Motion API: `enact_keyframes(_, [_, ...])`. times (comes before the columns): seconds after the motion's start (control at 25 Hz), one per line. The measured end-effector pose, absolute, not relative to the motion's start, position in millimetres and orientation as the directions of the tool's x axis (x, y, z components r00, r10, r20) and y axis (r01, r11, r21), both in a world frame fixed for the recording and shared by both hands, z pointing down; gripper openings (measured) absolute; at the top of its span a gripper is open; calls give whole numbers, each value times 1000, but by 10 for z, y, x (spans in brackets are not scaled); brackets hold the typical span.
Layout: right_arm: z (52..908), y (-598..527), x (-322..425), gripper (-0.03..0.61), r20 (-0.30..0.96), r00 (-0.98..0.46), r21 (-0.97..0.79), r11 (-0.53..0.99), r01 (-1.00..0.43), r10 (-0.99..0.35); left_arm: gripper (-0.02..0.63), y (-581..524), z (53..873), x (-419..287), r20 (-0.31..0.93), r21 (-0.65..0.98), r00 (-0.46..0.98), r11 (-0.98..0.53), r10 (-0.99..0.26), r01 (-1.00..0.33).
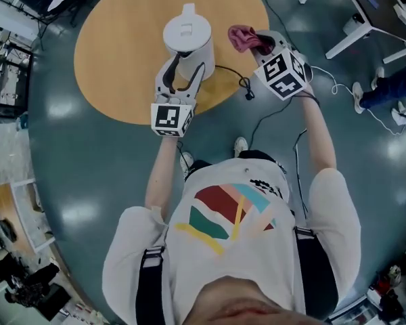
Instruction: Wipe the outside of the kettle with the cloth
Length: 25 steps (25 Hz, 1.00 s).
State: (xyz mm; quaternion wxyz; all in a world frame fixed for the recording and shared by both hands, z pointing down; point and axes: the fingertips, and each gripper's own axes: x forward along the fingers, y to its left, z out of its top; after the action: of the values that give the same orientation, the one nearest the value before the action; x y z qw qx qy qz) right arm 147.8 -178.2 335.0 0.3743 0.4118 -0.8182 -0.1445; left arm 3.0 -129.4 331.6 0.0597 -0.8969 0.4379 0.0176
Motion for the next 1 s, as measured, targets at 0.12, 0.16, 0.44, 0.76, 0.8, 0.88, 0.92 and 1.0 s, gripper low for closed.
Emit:
enact_keyframes(0.12, [3621, -1990, 1605, 46, 494, -434, 518, 656, -549, -753, 301, -1482, 3493, 108, -64, -198, 573, -553, -817, -809])
enact_keyframes(0.16, [3688, -2021, 1591, 47, 500, -453, 506, 674, -539, -738, 301, -1493, 3519, 98, -51, -217, 547, -525, -836, -823])
enact_keyframes(0.44, [3847, -2139, 1463, 48, 499, -540, 449, 735, -508, -678, 301, -1595, 3738, -409, 11, -103, 334, -333, -943, -937])
enact_keyframes(0.76, [3866, -2203, 1620, 47, 497, -551, 421, 741, -523, -671, 301, -1628, 3661, -130, 8, -194, 363, -358, -932, -913])
enact_keyframes(0.8, [3894, -2183, 1630, 48, 504, -548, 419, 744, -521, -668, 301, -1642, 3657, -146, 5, -190, 351, -345, -937, -919])
enact_keyframes(0.88, [3974, -2162, 1651, 48, 516, -545, 409, 749, -521, -661, 301, -1686, 3669, -226, 6, -184, 322, -317, -947, -930])
enact_keyframes(0.92, [4011, -2166, 1663, 47, 522, -543, 403, 751, -523, -658, 301, -1710, 3676, -270, 8, -181, 313, -309, -950, -934])
enact_keyframes(1.0, [4054, -2182, 1679, 47, 534, -539, 391, 755, -526, -652, 301, -1738, 3679, -328, 12, -177, 311, -308, -950, -935])
